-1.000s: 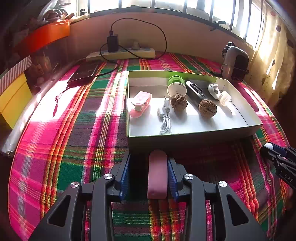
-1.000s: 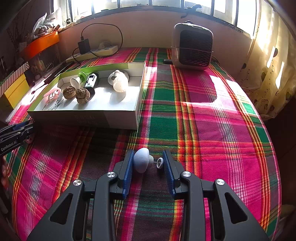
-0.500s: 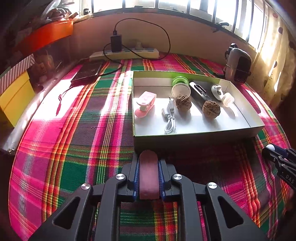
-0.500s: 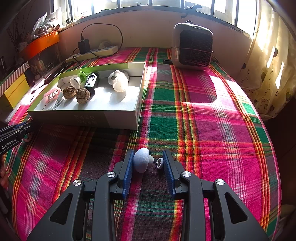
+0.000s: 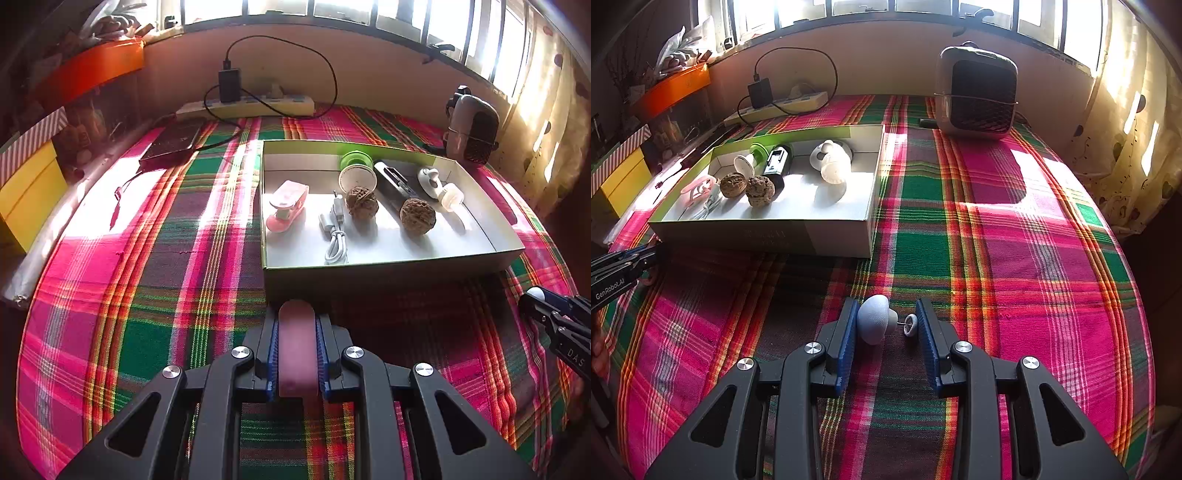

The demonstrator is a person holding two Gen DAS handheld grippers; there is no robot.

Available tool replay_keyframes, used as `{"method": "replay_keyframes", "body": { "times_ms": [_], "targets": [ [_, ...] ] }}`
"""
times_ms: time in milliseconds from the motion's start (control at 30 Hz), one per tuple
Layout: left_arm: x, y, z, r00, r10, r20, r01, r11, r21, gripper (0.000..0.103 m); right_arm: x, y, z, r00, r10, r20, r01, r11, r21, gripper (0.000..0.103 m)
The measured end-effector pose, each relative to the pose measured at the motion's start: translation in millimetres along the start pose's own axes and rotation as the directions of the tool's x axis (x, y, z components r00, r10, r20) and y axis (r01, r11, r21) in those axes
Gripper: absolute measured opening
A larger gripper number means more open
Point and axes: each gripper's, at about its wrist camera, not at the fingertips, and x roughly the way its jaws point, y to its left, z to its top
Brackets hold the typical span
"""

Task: Organize objects
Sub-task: 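Hold the white knob in the right gripper while the left closes on the pink case, then carry the white knob into the box with the right gripper while the left carries the pink case in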

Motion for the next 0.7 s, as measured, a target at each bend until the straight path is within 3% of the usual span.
{"method": "replay_keyframes", "body": {
  "times_ms": [700],
  "targets": [
    [-37,-16,17,0.994,-0.082,0.069,0.078,0.995,0.056,0.016,-24,19,15,0.997,0.037,0.069,-0.036,0.999,-0.026,0.033]
  ]
}}
